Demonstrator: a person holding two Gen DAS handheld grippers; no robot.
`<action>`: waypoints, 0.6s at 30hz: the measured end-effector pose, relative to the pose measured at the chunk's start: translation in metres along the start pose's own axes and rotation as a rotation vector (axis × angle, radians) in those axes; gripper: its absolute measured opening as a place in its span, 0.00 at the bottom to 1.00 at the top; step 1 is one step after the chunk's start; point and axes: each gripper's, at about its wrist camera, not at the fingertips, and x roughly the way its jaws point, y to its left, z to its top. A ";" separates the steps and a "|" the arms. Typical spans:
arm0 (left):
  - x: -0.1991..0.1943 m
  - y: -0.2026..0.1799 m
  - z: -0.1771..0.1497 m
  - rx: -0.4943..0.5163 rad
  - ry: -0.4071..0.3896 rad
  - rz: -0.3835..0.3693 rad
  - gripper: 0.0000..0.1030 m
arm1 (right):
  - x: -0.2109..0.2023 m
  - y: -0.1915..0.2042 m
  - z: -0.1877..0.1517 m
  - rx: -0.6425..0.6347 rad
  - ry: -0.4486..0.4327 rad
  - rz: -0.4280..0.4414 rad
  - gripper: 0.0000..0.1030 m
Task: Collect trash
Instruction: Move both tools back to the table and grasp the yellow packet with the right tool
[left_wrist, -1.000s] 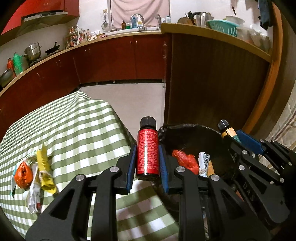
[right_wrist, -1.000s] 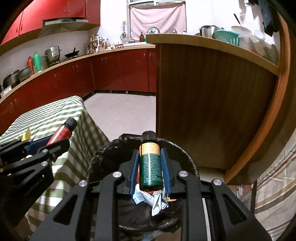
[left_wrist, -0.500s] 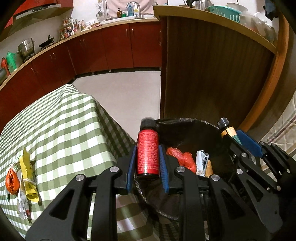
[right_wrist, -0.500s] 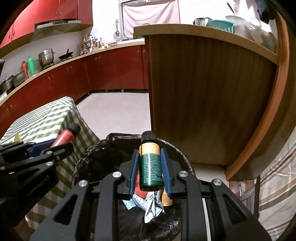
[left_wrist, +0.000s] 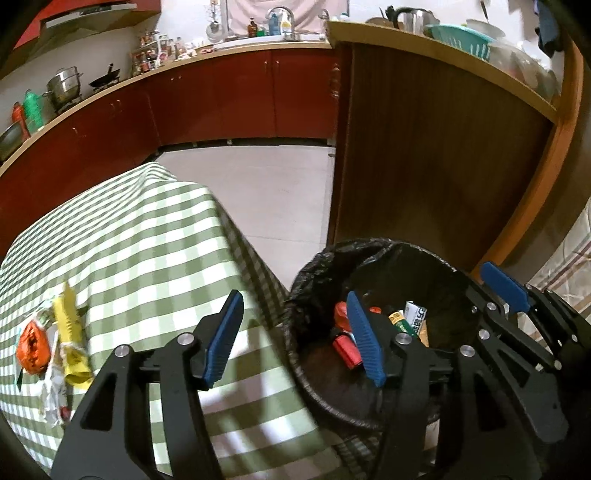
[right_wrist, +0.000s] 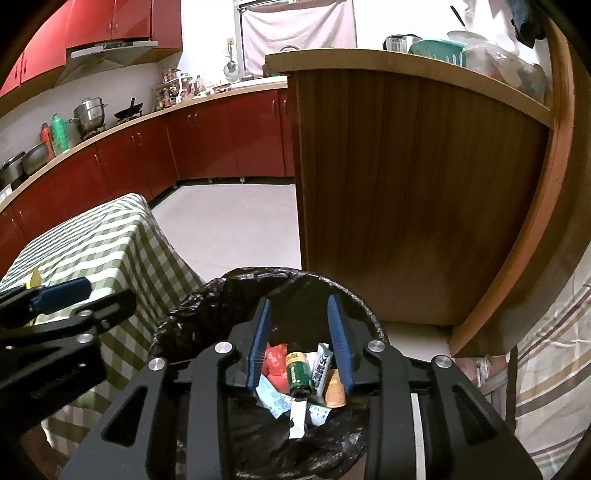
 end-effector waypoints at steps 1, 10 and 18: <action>-0.004 0.005 -0.003 -0.005 -0.002 0.009 0.55 | -0.001 0.002 0.000 -0.003 -0.001 0.002 0.32; -0.044 0.070 -0.028 -0.068 -0.017 0.088 0.55 | -0.018 0.042 0.002 -0.043 -0.002 0.076 0.32; -0.079 0.139 -0.053 -0.160 -0.018 0.172 0.57 | -0.033 0.106 0.000 -0.171 -0.002 0.123 0.32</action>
